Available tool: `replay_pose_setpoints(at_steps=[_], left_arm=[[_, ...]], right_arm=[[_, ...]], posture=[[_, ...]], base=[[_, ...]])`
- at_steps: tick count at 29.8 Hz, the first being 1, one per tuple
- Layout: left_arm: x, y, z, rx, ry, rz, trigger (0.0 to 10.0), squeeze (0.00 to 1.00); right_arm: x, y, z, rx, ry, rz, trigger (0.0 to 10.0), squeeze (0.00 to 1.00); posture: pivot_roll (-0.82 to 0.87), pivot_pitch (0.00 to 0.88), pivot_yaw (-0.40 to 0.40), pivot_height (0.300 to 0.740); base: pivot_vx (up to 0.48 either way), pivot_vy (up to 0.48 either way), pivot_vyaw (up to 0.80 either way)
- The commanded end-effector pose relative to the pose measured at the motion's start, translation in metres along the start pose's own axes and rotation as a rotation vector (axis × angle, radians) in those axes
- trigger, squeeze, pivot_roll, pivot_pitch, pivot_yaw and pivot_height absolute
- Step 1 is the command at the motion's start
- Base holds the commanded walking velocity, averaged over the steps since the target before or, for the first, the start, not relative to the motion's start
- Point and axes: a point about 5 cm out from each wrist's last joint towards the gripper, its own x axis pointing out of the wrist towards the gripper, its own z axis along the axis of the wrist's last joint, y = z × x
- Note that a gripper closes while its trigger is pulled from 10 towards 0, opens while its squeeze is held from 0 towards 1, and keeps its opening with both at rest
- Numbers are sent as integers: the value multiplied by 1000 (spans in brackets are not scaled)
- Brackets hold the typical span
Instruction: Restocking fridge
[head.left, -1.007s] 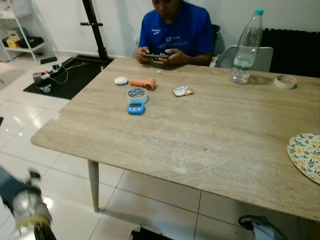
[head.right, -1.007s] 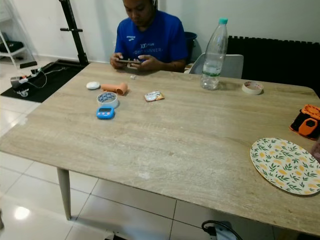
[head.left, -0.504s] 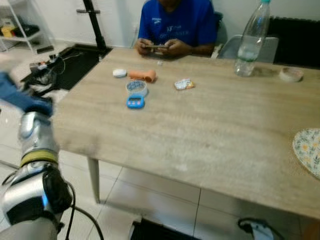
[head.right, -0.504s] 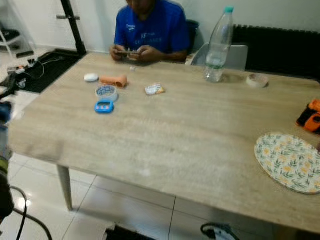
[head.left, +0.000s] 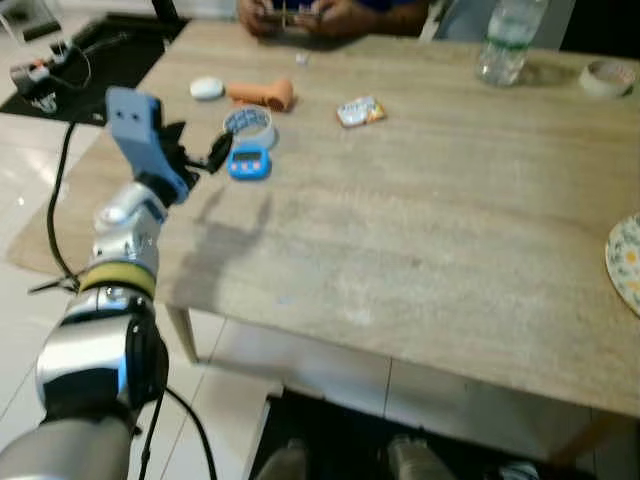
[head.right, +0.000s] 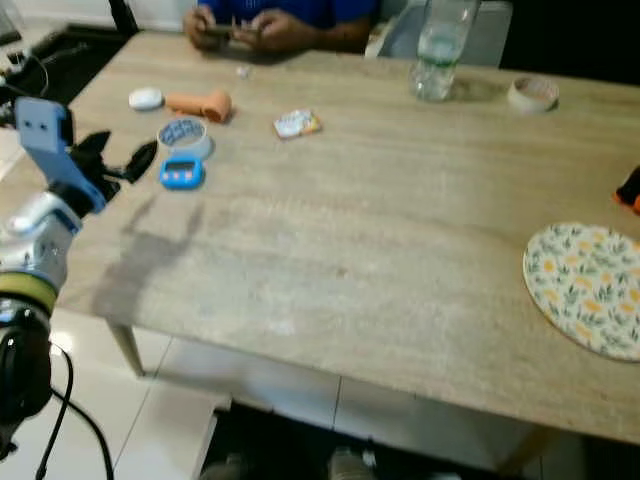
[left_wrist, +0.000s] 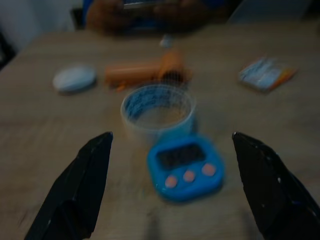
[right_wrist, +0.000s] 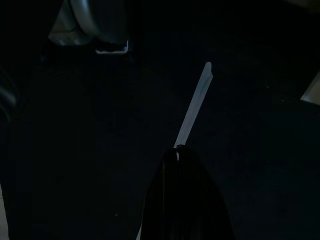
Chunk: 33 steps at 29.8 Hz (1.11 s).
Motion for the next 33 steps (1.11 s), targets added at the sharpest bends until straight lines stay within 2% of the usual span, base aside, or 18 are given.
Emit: replay_pose_setpoints(at_steps=[1, 4, 7, 10, 14, 19, 25, 33], left_arm=[[5, -9, -10, 25, 88, 26, 10000, 0], [10, -16, -12, 39, 121, 12, 10000, 0], [21, -32, -10, 134, 187, -7, 10000, 0], [25, -38, -6, 138, 185, -12, 10000, 0], [35, -50, 4, 89, 159, -20, 10000, 0], [39, -53, 9, 89, 155, 7, 10000, 0], [43, -50, 15, 74, 166, 118, 10000, 0], [44, -50, 15, 38, 171, 130, 10000, 0]], right_arm=[[-1, 4, -9, 4, 16, 12, 10000, 0], [-1, 4, -7, 5, 7, 15, 10000, 0], [0, 5, -1, -8, -14, 22, 10000, 0], [1, 5, 1, -14, -21, 24, 10000, 0], [0, 5, 1, -18, -28, 26, 10000, 0], [-1, 5, -3, -18, -24, 28, 10000, 0], [-5, 4, -22, -9, 5, 30, 10000, 0], [-6, 4, -23, -12, 1, 30, 10000, 0]], posture=[[-36, 305, 52, 740], [-39, 309, 50, 740], [-40, 312, 48, 740], [-43, 316, 48, 740], [-50, 331, 49, 740], [-56, 352, 50, 740], [-64, 367, 58, 740], [-80, 385, 63, 740]], base=[[0, 0, 0], [0, 0, 0], [0, 0, 0], [0, 0, 0], [0, 0, 0], [0, 0, 0], [0, 0, 0], [0, 0, 0]])
